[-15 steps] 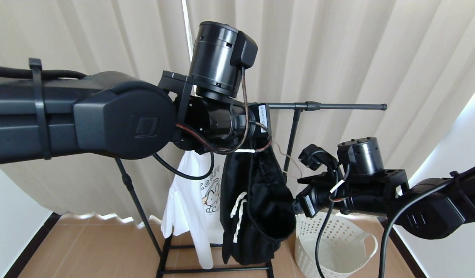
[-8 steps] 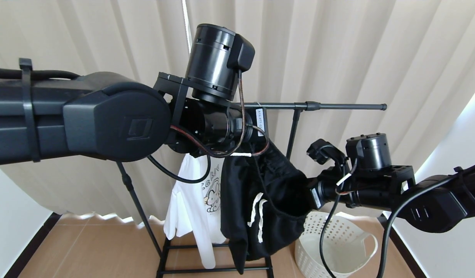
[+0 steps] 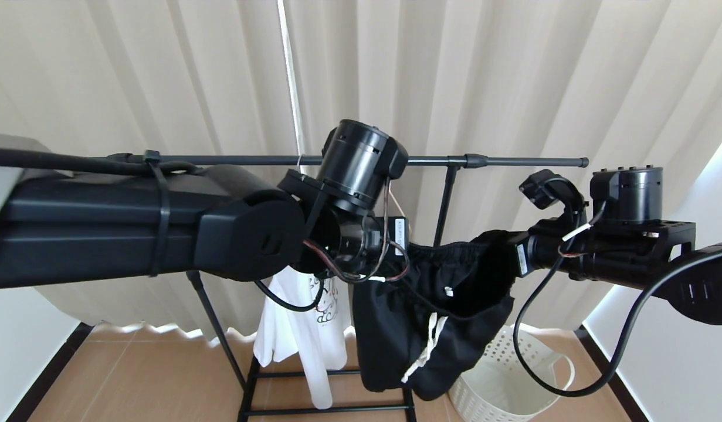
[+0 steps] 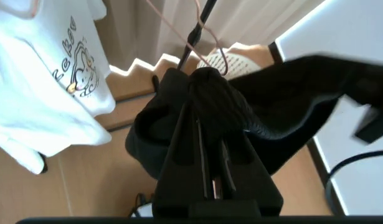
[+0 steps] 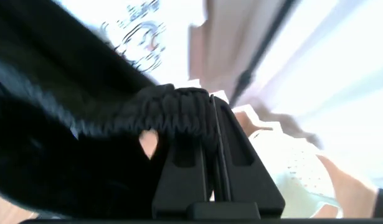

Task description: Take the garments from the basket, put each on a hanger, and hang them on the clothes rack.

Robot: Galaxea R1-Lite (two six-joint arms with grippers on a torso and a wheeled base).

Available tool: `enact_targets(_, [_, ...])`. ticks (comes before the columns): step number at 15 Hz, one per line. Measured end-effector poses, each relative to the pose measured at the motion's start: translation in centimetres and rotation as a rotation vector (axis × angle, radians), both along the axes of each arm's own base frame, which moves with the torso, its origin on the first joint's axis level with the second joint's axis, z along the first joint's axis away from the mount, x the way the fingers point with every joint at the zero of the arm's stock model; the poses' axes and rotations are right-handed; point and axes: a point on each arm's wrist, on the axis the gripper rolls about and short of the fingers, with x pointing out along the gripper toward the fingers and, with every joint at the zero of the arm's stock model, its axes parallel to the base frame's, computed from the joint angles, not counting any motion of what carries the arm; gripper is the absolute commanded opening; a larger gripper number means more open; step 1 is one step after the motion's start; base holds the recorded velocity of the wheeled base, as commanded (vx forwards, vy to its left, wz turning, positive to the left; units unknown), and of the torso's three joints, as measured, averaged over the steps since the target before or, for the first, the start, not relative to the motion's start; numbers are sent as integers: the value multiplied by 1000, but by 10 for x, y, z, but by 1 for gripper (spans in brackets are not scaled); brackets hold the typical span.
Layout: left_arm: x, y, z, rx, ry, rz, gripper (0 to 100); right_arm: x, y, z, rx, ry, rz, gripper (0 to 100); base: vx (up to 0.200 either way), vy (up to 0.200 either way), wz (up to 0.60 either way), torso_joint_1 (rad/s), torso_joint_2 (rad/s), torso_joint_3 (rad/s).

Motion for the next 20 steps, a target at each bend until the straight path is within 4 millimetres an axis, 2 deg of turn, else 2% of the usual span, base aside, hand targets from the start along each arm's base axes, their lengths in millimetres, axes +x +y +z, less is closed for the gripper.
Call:
enact_targets(1, [4, -4, -12, 22, 21, 0, 100, -1, -5, 5, 2, -17, -14, 0, 0, 0, 0, 0, 0, 0])
enact_targets(3, [7, -13, -27, 47, 45, -10, 100, -1, -13, 13, 6, -44, -39, 0, 0, 0, 0, 0, 0, 0])
enact_targets(7, [13, -19, -40, 66, 62, -12, 100, 0, -29, 26, -2, -95, -82, 0, 0, 0, 0, 0, 0, 0])
enact_targets(13, [31, -17, -31, 34, 24, 21, 100, -3, -41, 40, 4, -141, -119, 0, 0, 0, 0, 0, 0, 0])
enact_targets(15, [43, -17, -26, 46, -19, 42, 100, -4, -42, 41, 4, -146, -124, 0, 0, 0, 0, 0, 0, 0])
enact_targets(20, [79, -14, -35, 143, -91, 26, 100, -6, -42, 43, -14, -161, -122, 0, 0, 0, 0, 0, 0, 0])
